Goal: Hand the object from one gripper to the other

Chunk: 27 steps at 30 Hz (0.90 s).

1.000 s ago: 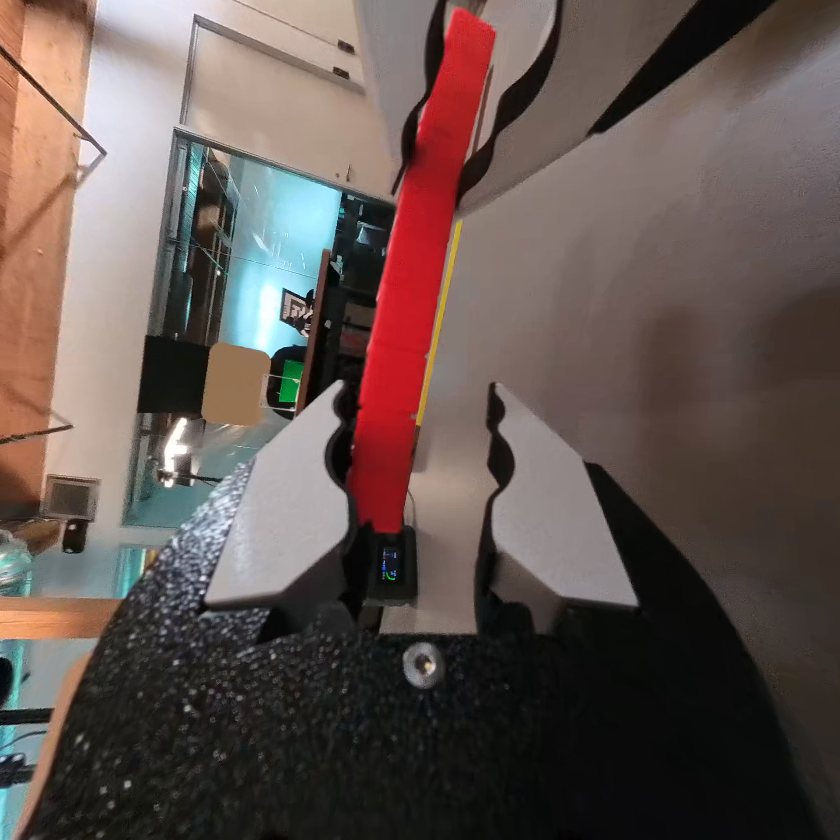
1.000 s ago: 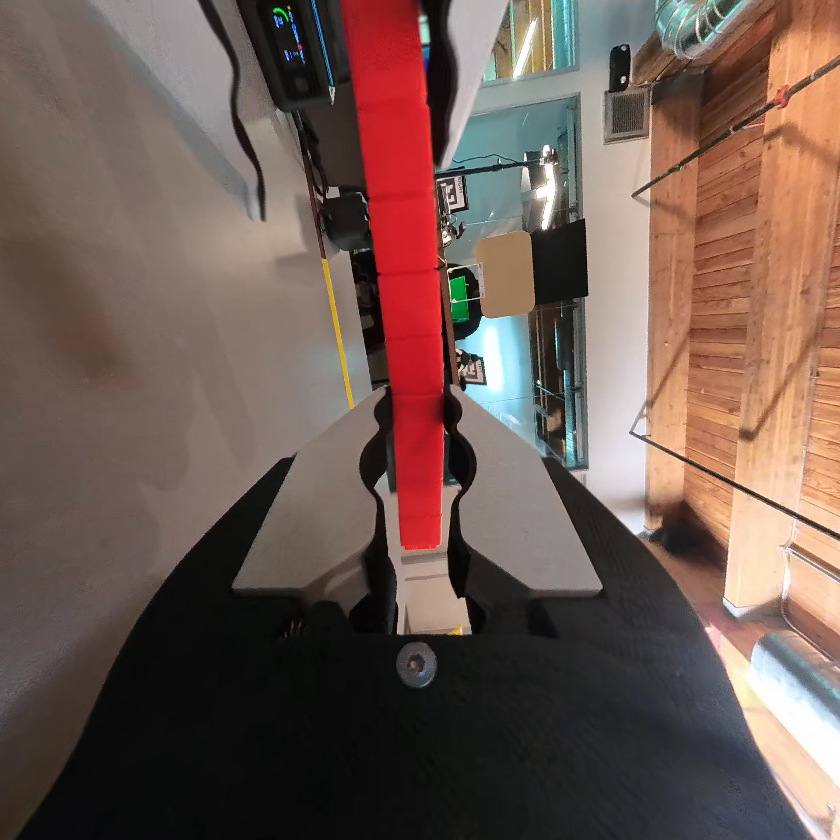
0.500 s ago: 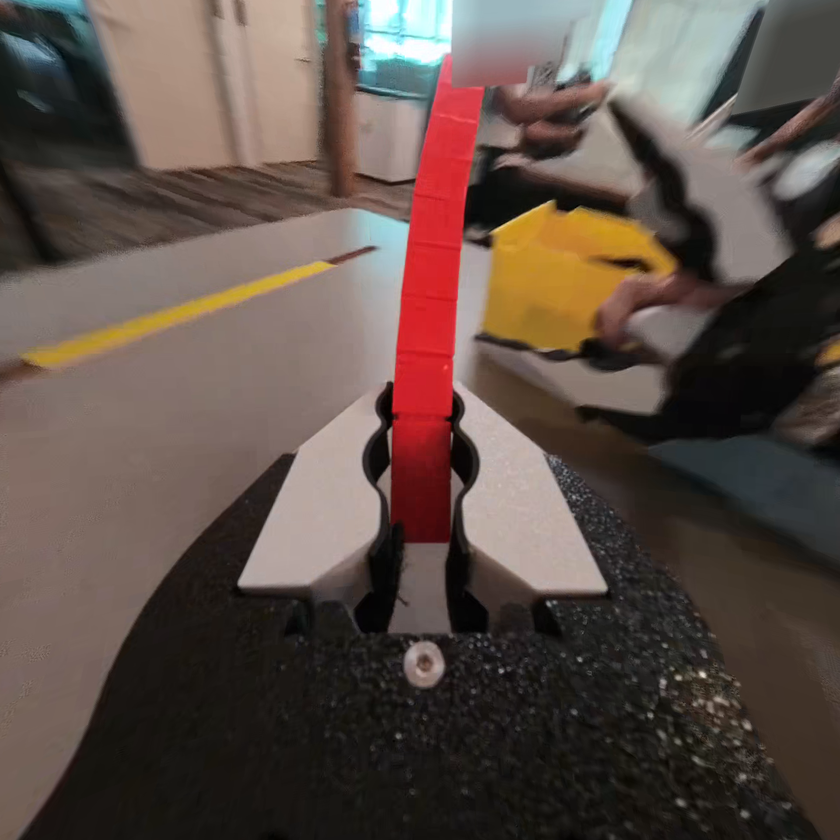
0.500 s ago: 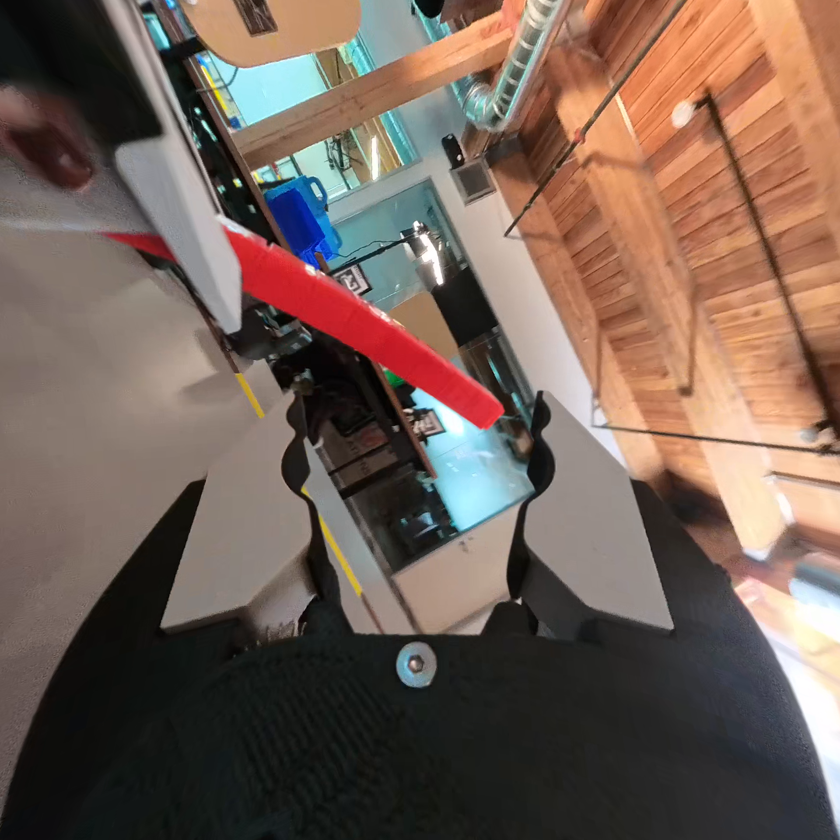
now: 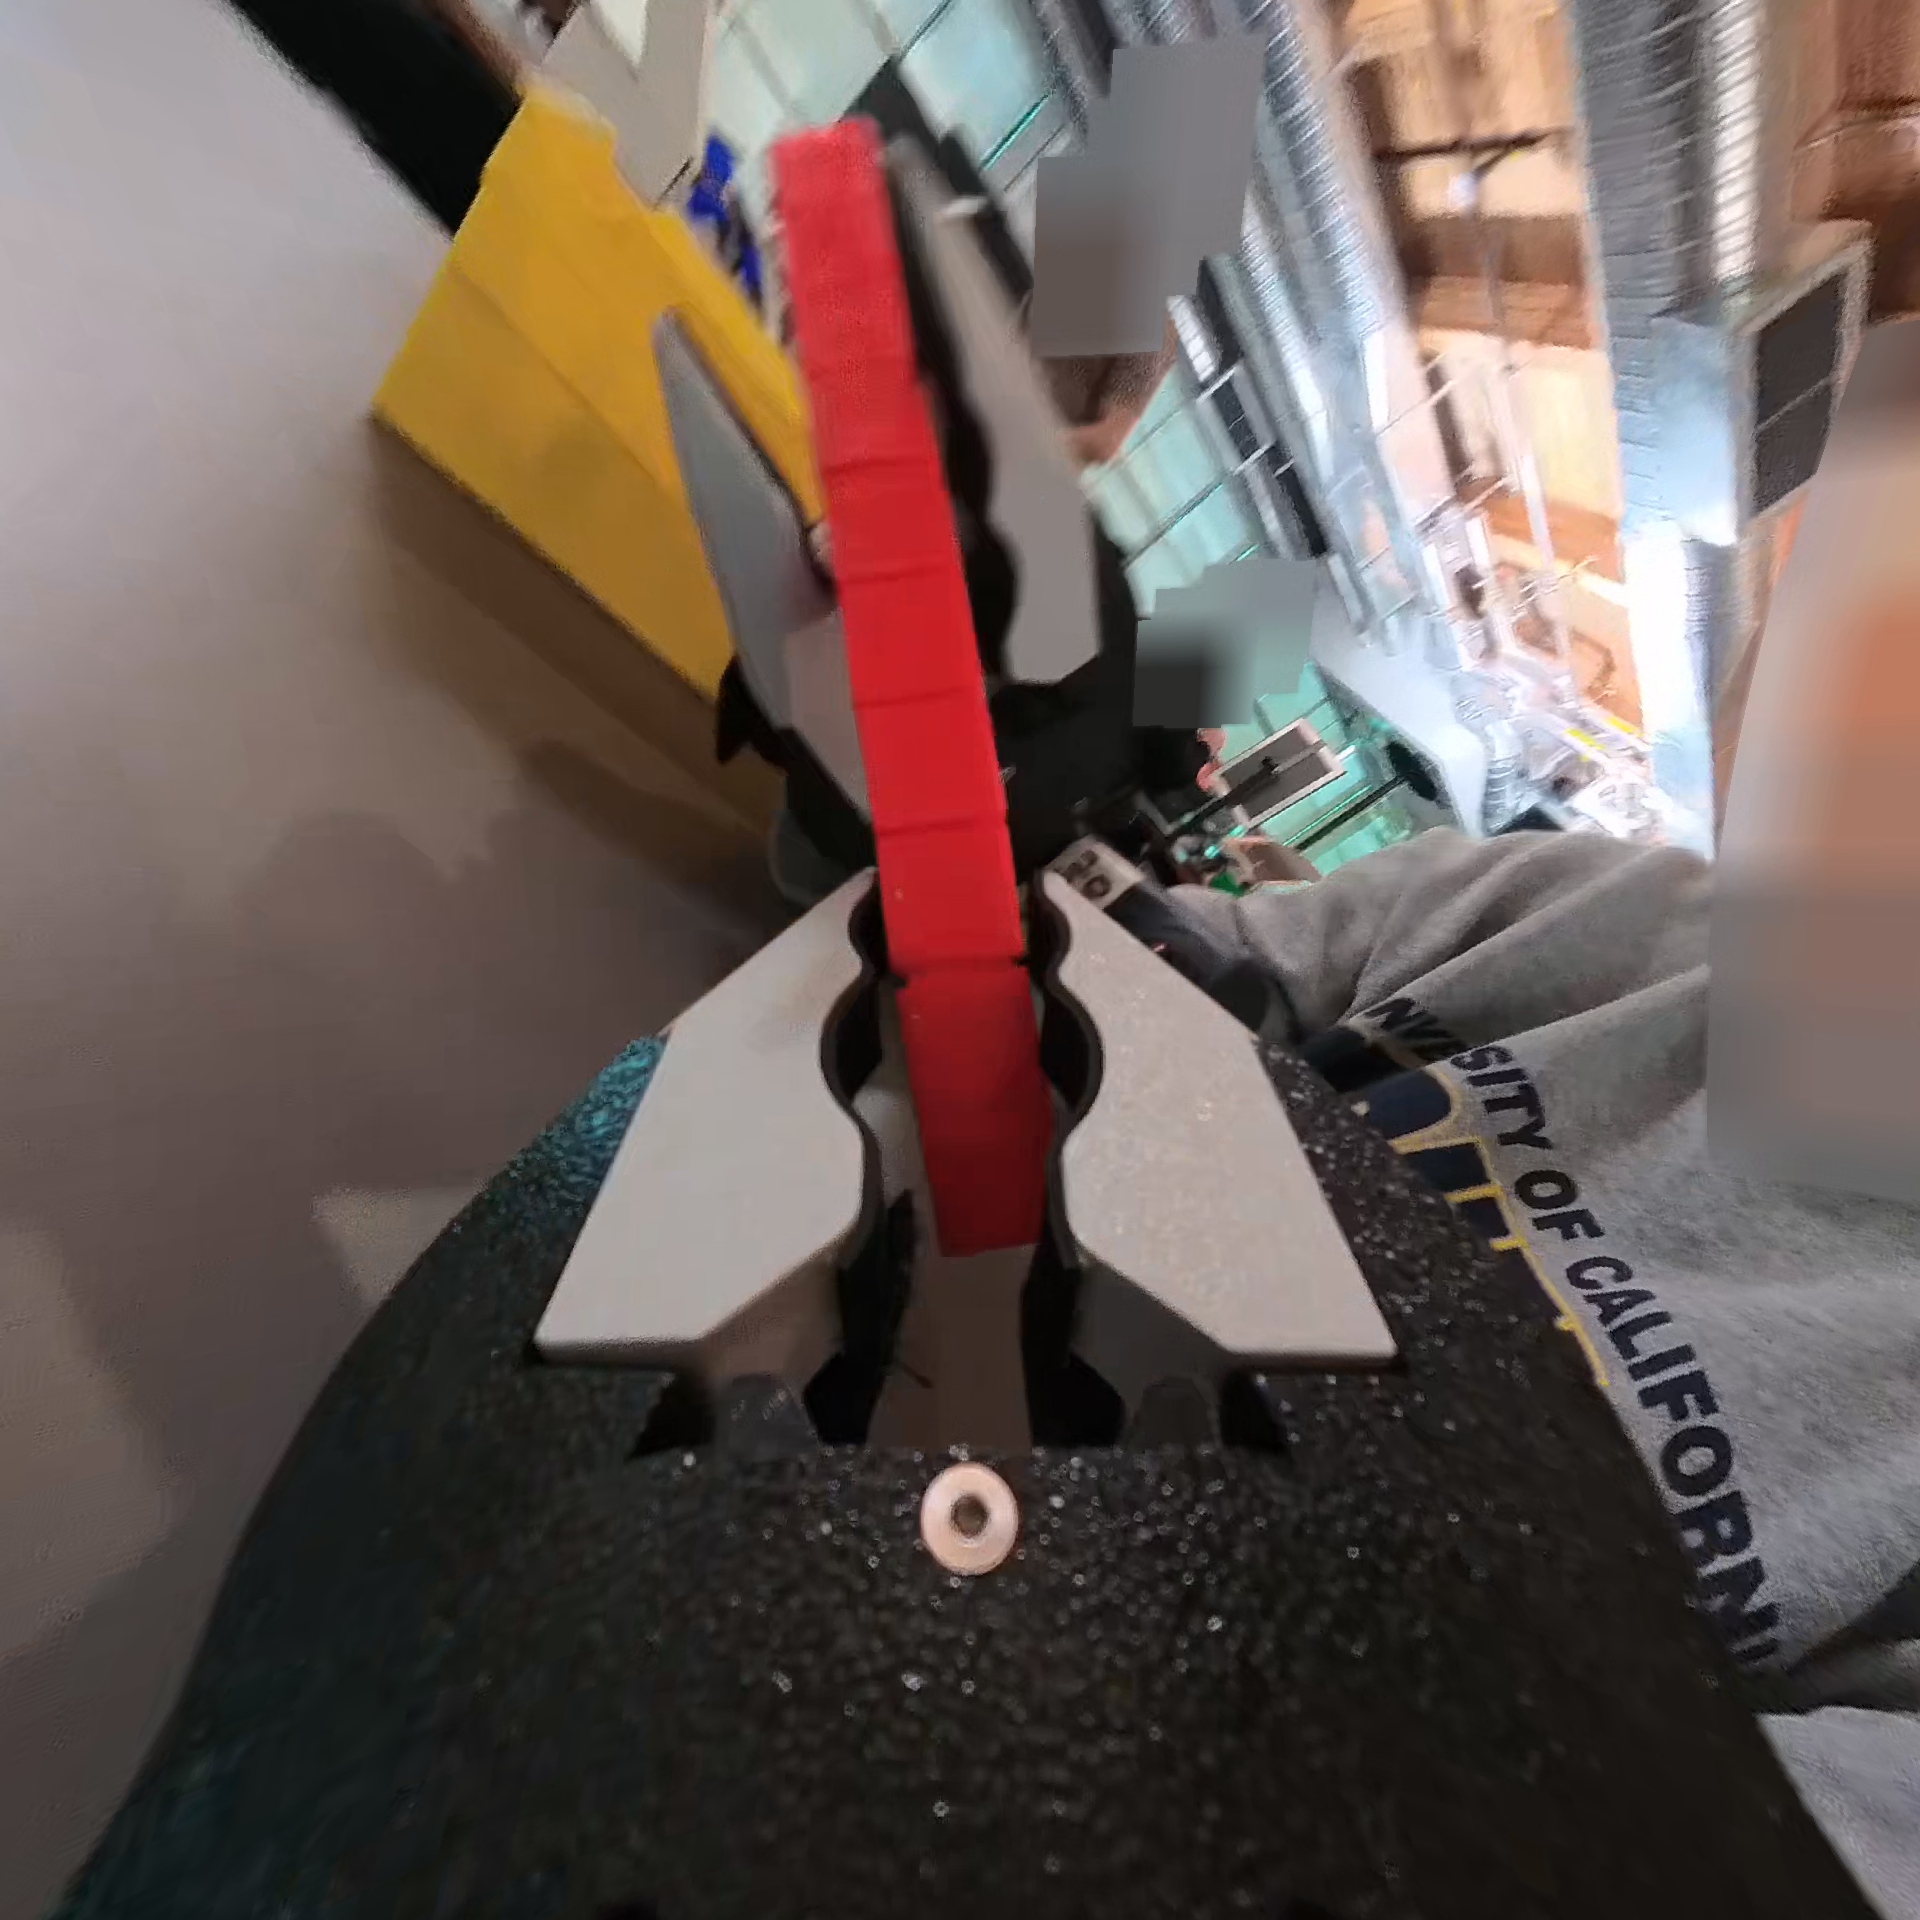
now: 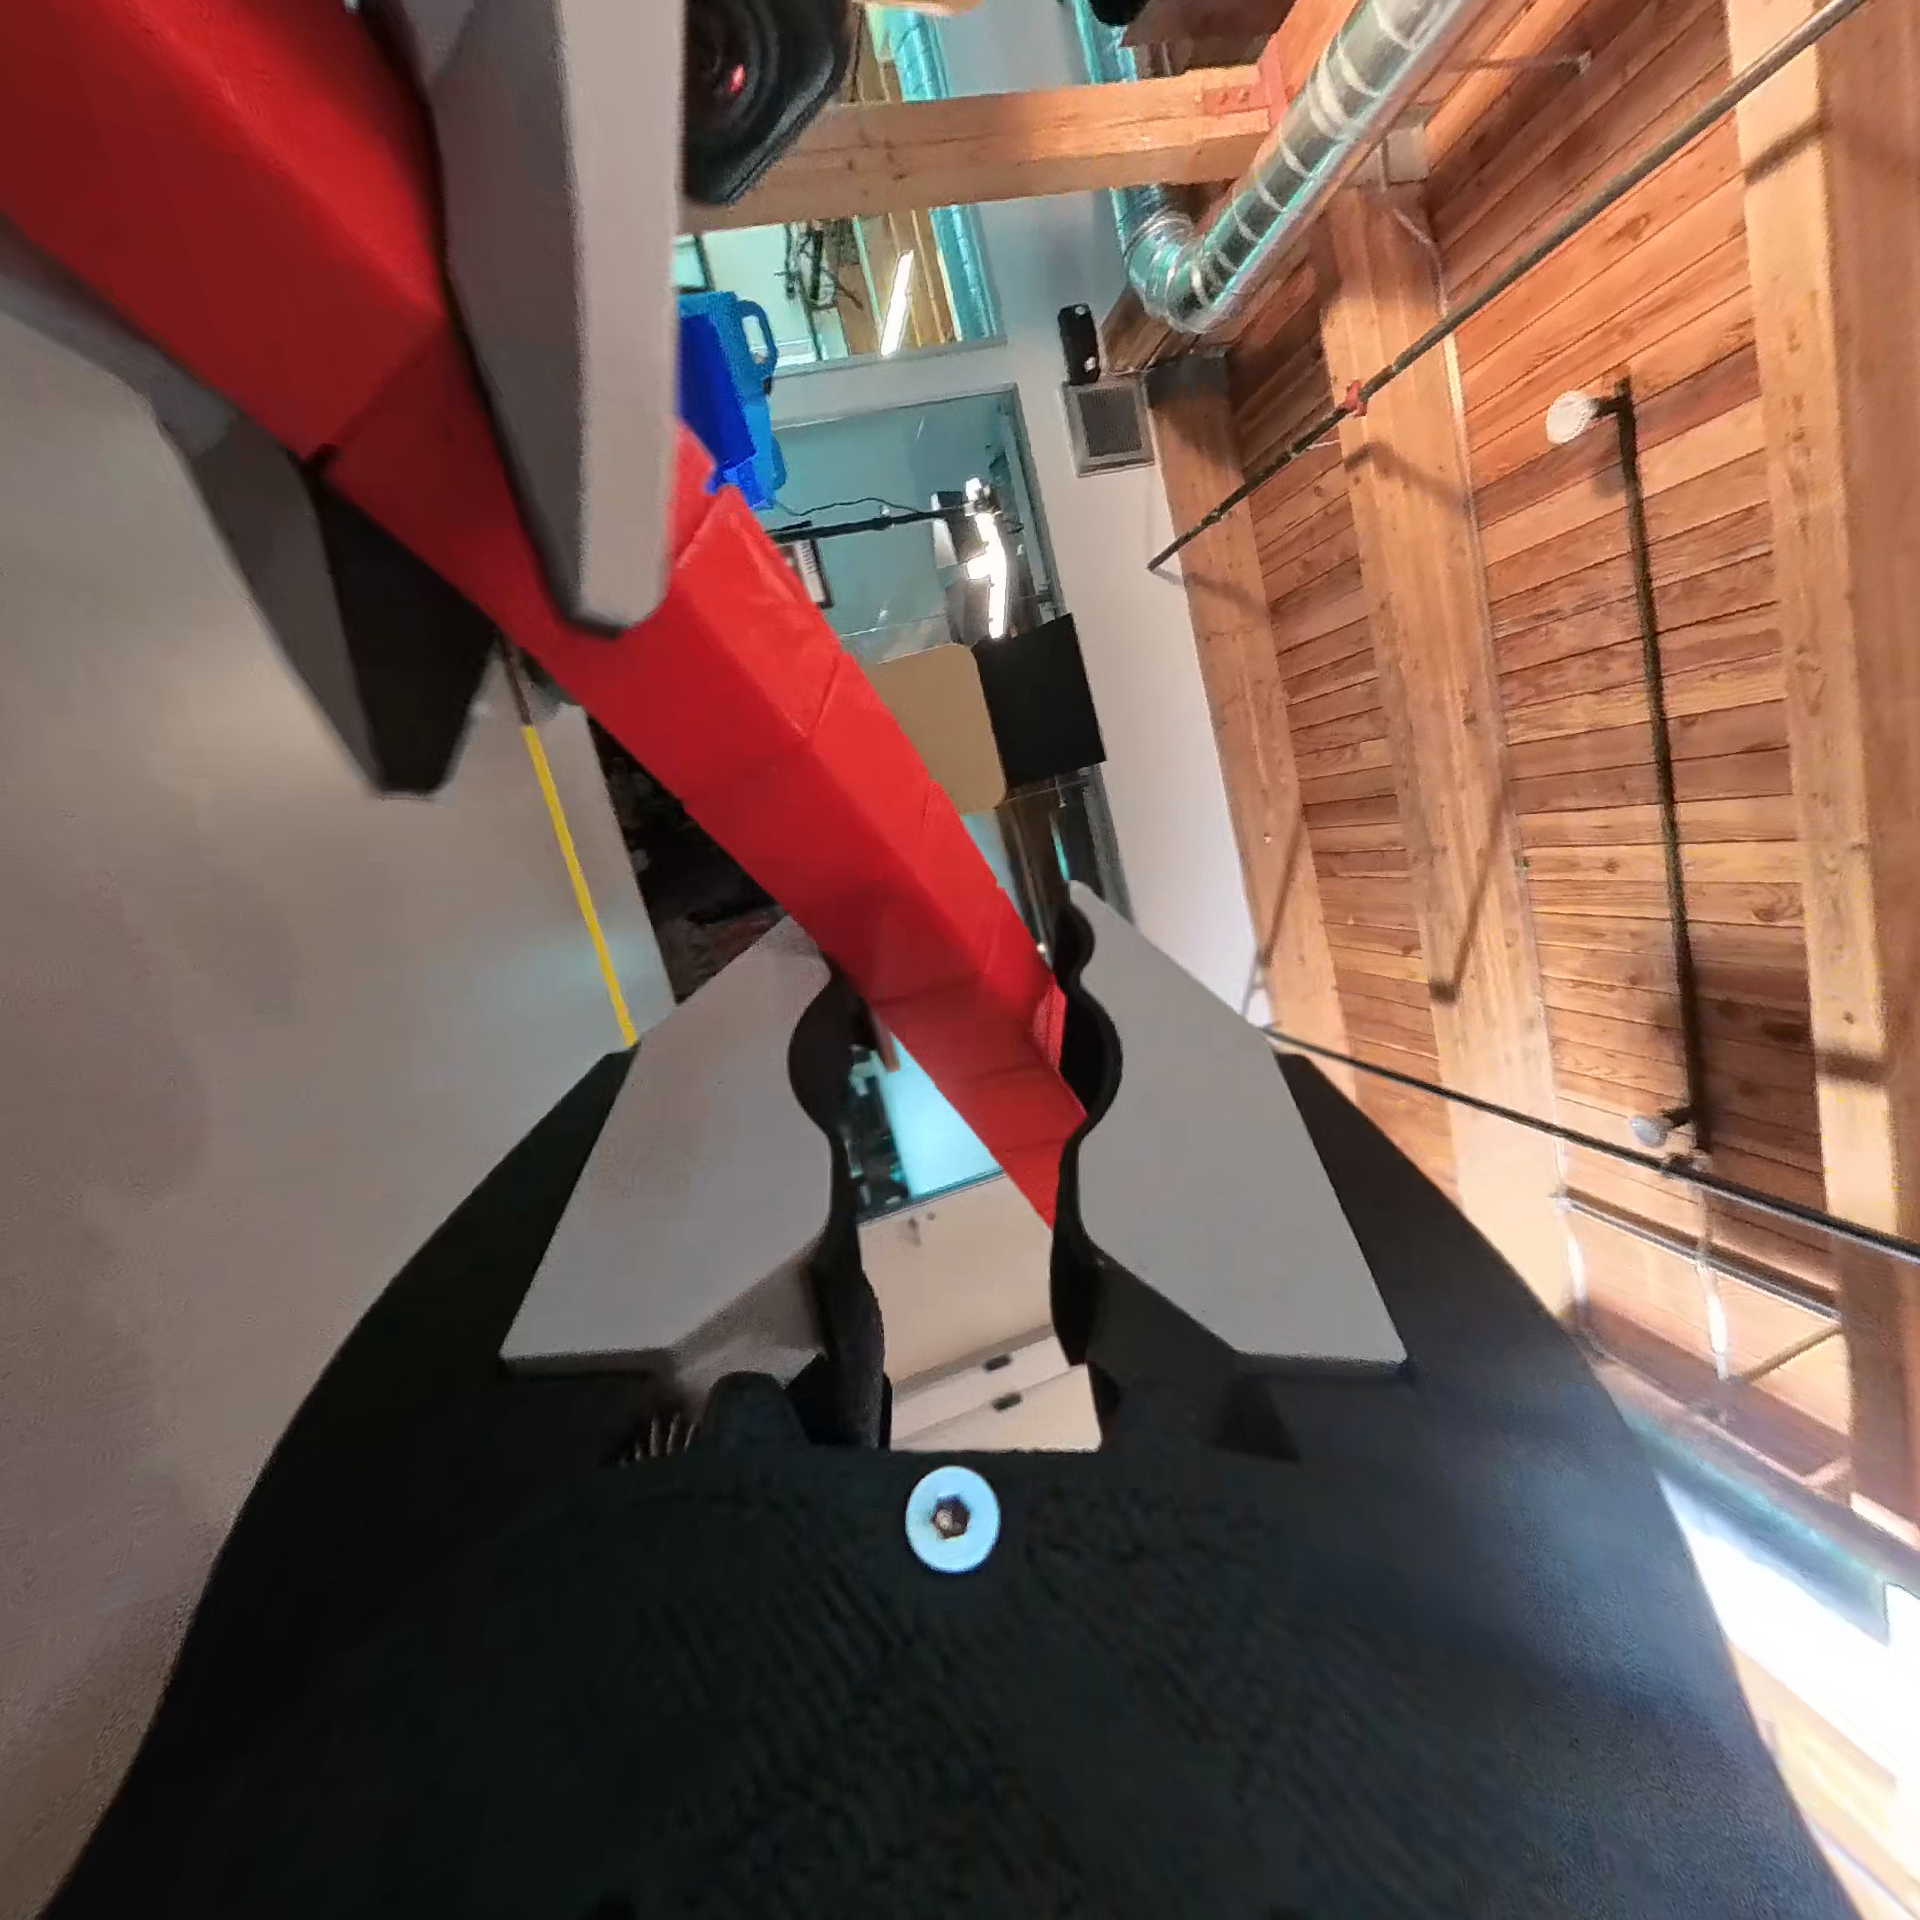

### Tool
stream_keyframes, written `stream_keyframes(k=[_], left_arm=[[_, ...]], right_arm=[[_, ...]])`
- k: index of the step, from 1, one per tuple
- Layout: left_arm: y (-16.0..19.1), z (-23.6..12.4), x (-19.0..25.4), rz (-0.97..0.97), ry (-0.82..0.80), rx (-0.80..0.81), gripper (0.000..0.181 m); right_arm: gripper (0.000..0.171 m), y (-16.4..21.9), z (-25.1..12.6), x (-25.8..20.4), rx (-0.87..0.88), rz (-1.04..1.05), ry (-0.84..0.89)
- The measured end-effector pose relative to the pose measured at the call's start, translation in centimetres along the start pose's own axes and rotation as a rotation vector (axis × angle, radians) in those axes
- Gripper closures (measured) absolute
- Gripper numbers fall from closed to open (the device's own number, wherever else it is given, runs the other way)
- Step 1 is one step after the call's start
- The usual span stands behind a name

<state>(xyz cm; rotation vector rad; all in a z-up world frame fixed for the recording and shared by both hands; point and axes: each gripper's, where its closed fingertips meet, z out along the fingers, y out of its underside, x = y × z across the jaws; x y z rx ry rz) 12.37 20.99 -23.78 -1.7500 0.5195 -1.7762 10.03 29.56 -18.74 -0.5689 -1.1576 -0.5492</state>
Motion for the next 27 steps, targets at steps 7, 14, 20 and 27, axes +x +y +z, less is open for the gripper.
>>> stream_keyframes(k=[7, 14, 20, 27], left_arm=[[-4.9, -3.3, 3.1, 0.102, 0.162, 0.31, 0.102], [-8.5, -9.1, 0.0, 0.465, -0.297, 0.595, 0.106], [-9.5, -12.8, -2.0, 0.785, -0.829, 0.626, 0.111], [-9.1, -11.7, -2.9, 0.889, -0.972, 0.502, 0.116]], right_arm=[[0.148, 1.7, 0.0, -1.3, -0.083, 0.186, -0.085], [0.15, 2.7, -0.6, -2.7, -0.153, 0.534, -0.268], [0.151, 1.1, -2.1, 0.5, -0.216, 0.942, -0.439], [0.151, 4.7, -10.5, 9.5, -0.517, 1.088, -0.627]])
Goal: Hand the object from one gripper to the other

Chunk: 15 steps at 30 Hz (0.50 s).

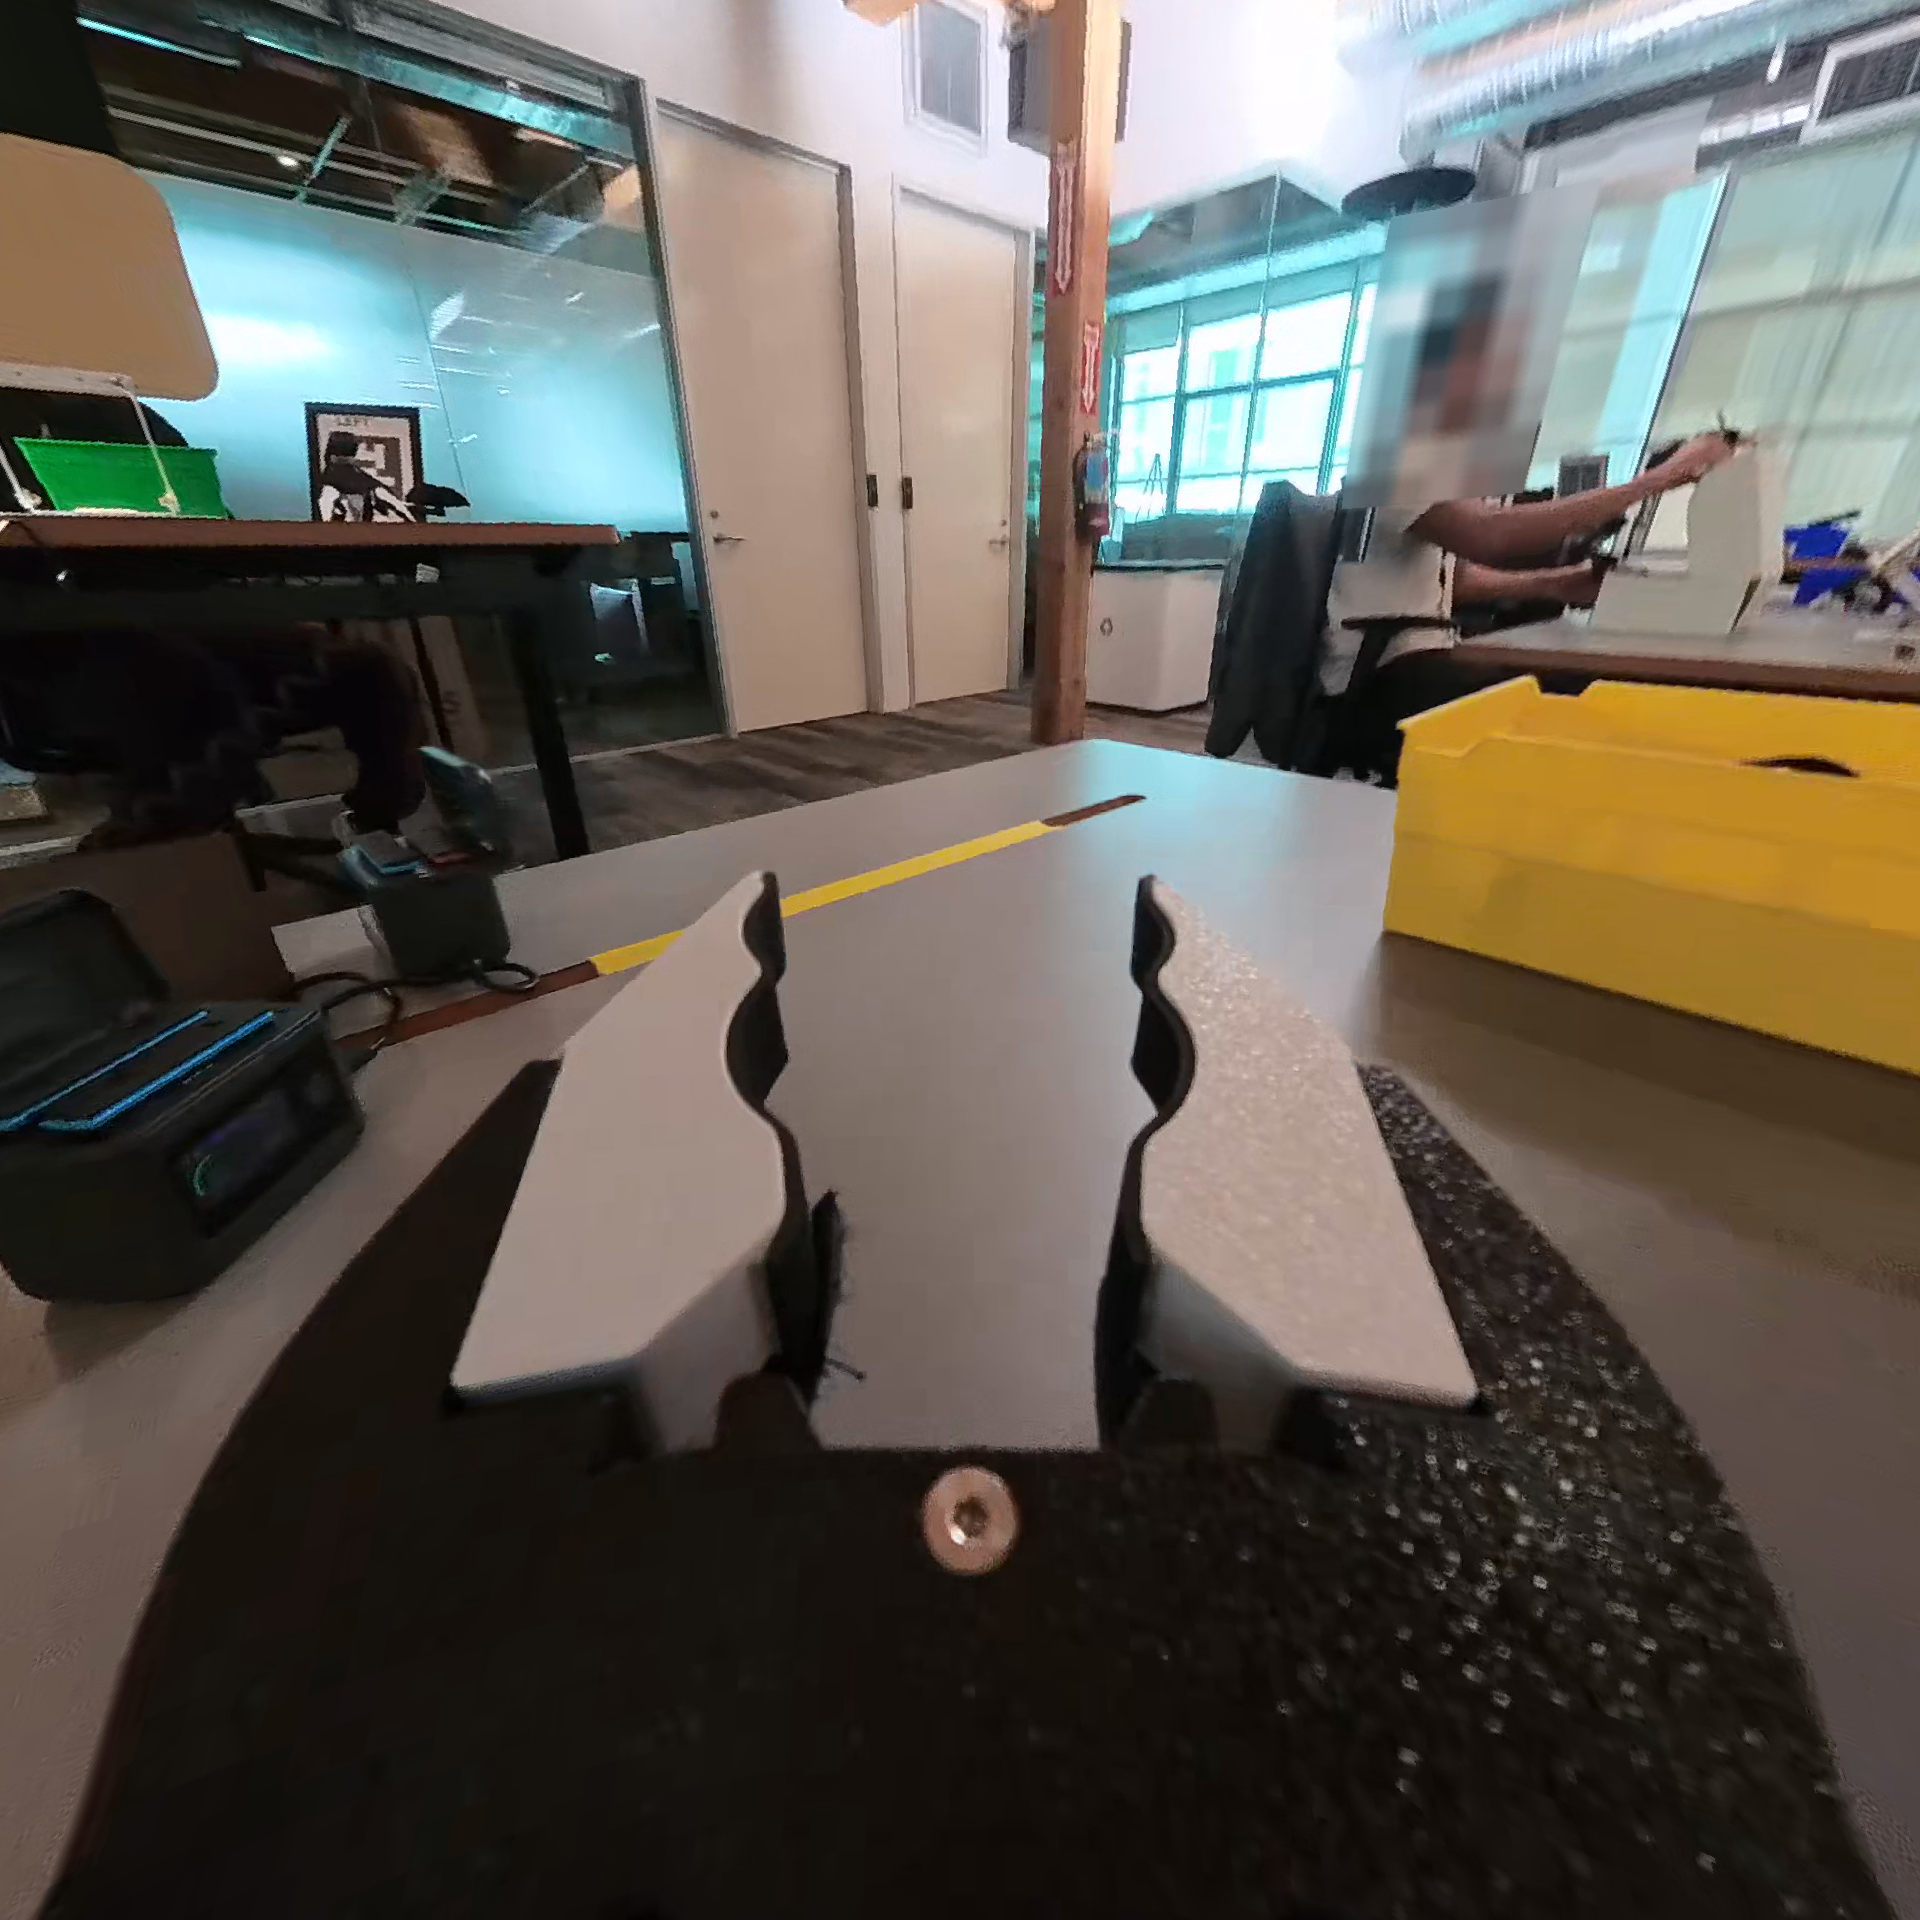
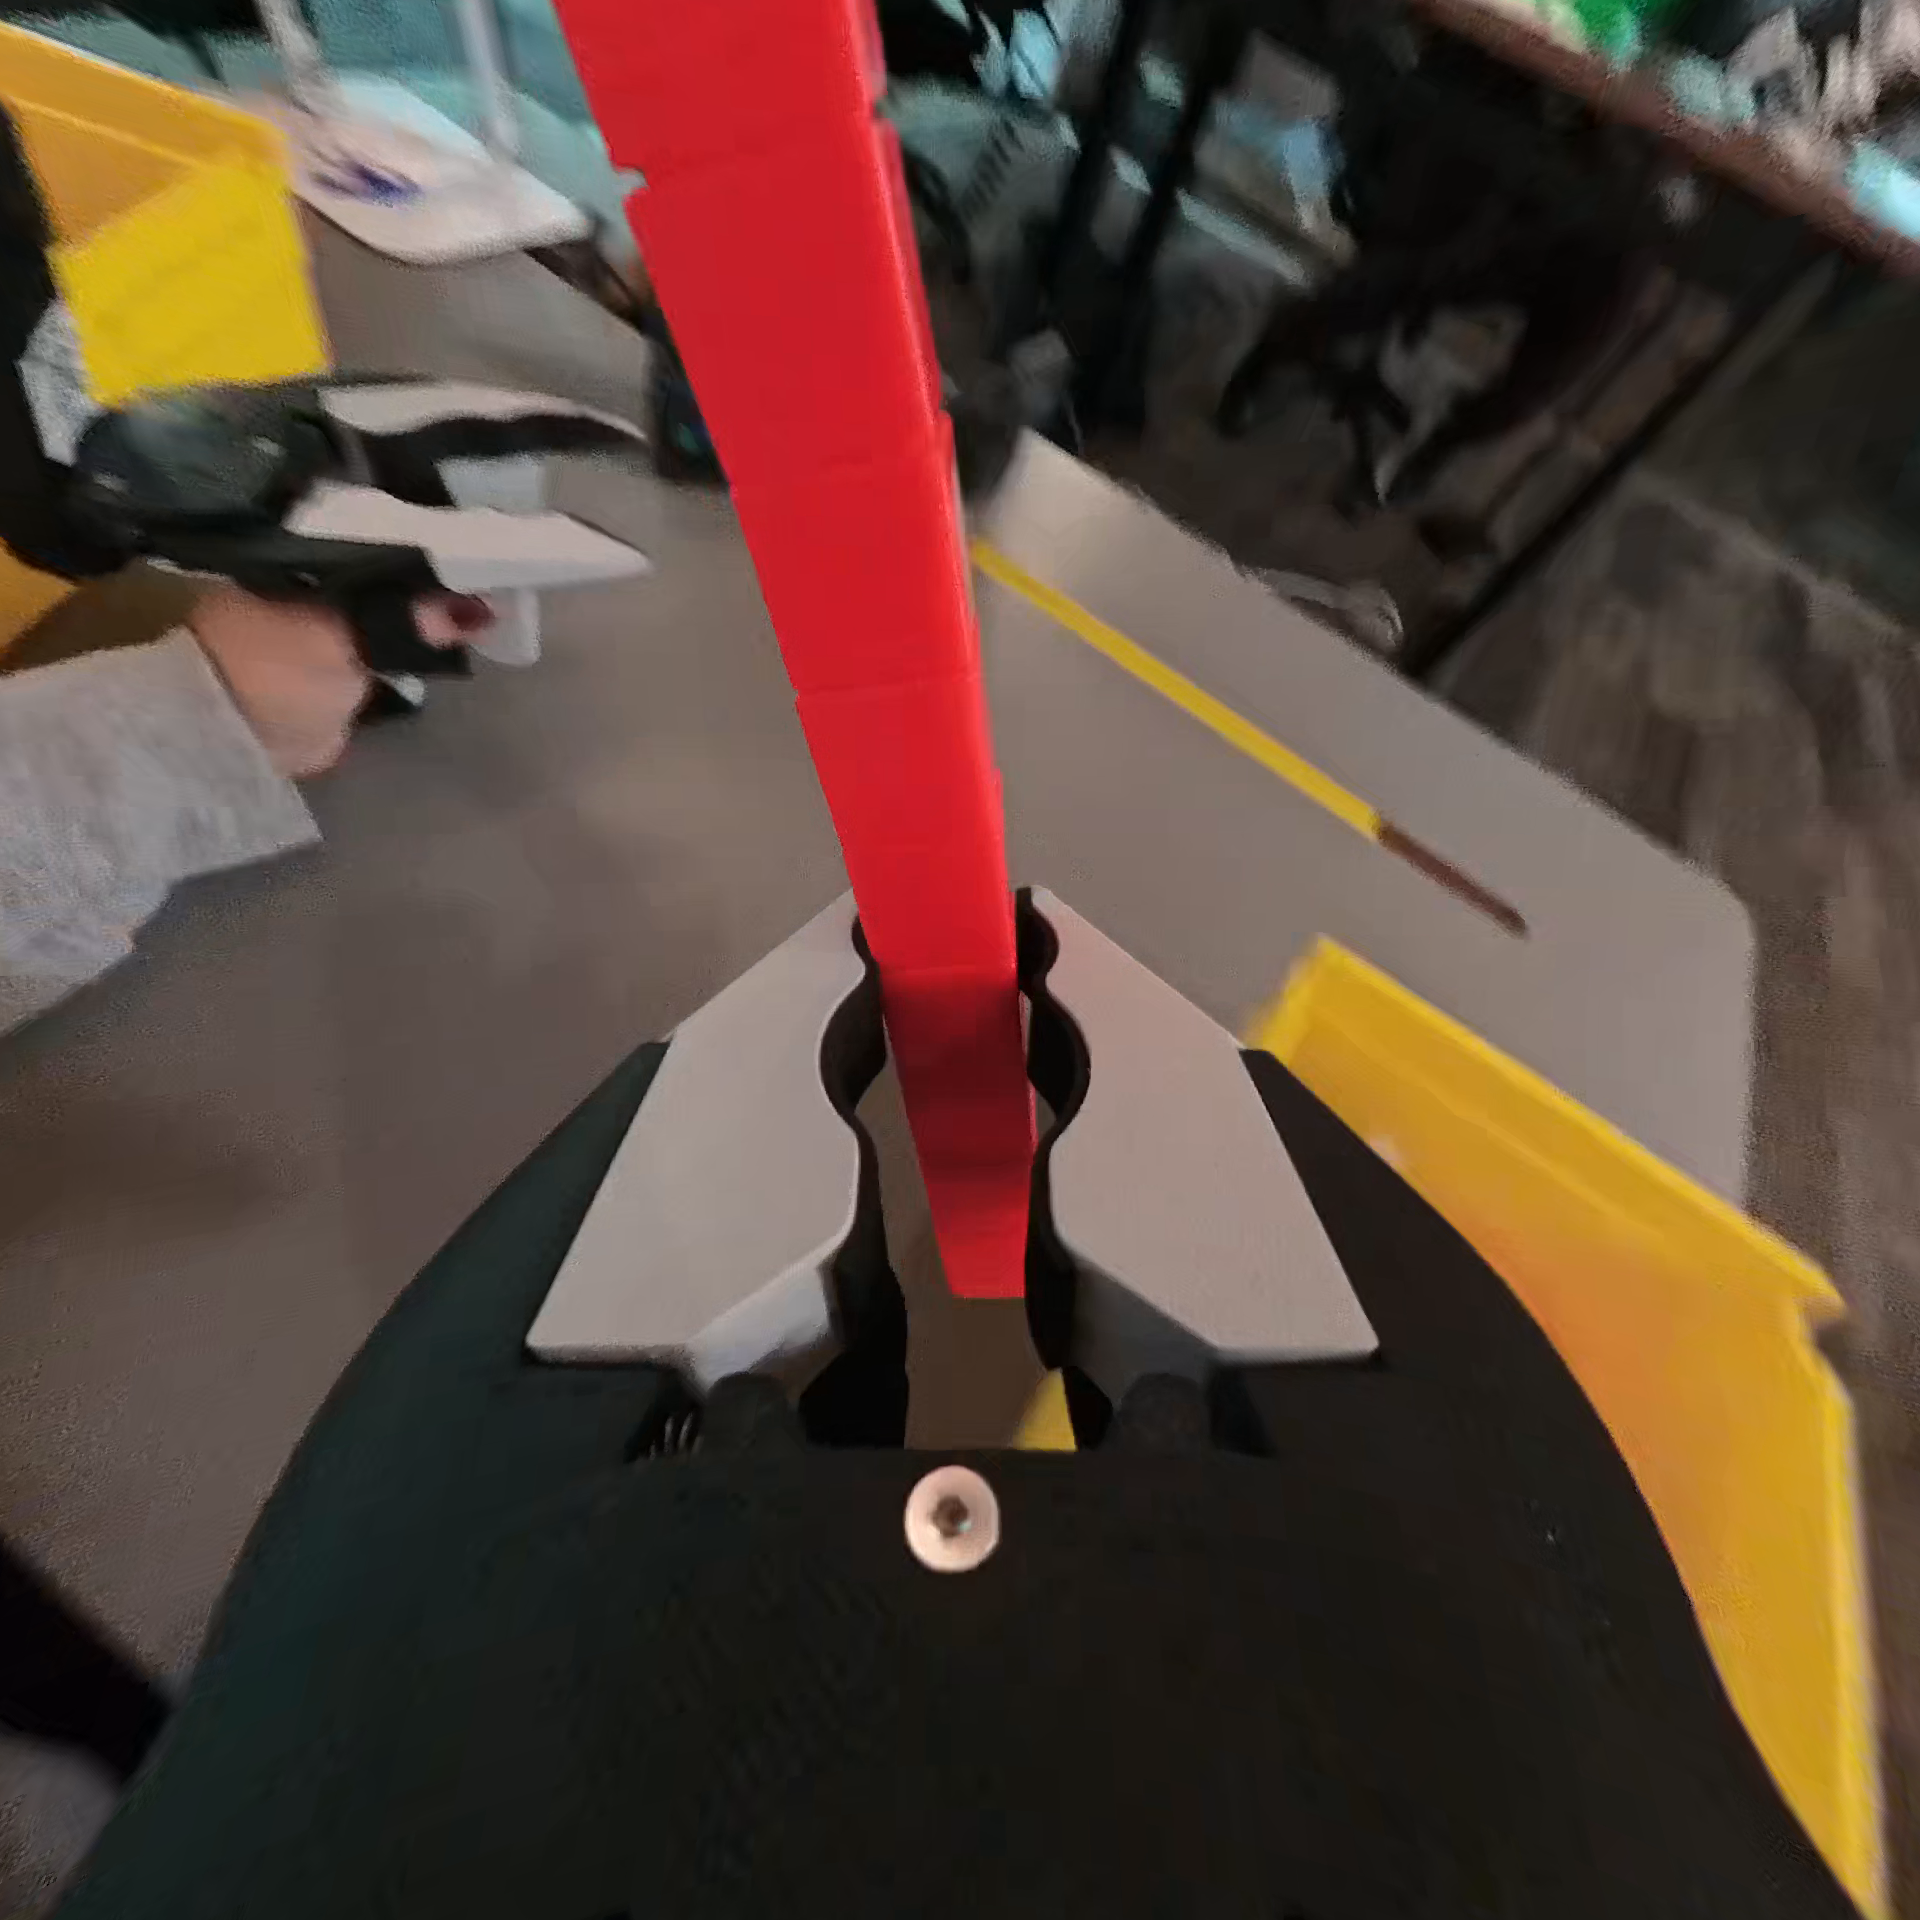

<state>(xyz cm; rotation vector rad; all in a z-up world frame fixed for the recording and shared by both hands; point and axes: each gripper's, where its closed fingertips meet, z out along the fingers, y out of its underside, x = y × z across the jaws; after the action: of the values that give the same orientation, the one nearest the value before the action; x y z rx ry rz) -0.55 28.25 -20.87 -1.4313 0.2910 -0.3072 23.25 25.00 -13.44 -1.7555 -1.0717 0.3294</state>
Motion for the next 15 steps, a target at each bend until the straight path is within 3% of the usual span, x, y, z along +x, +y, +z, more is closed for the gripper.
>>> stream_keyframes(k=[4, 8, 15], left_arm=[[0.6, 0.5, 0.9, 0.079, 0.004, -0.048, 0.117], [1.1, 0.8, 1.8, 0.178, 0.007, -0.087, 0.116], [1.8, 1.2, 2.9, 0.272, 0.025, -0.131, 0.116]], right_arm=[[0.151, 8.3, -5.1, 9.1, -0.338, 0.221, 0.206], [0.15, 17.1, -6.4, 13.5, -0.622, 0.414, 0.23], [0.151, 22.0, -5.2, 15.3, -0.751, 0.522, 0.214]])
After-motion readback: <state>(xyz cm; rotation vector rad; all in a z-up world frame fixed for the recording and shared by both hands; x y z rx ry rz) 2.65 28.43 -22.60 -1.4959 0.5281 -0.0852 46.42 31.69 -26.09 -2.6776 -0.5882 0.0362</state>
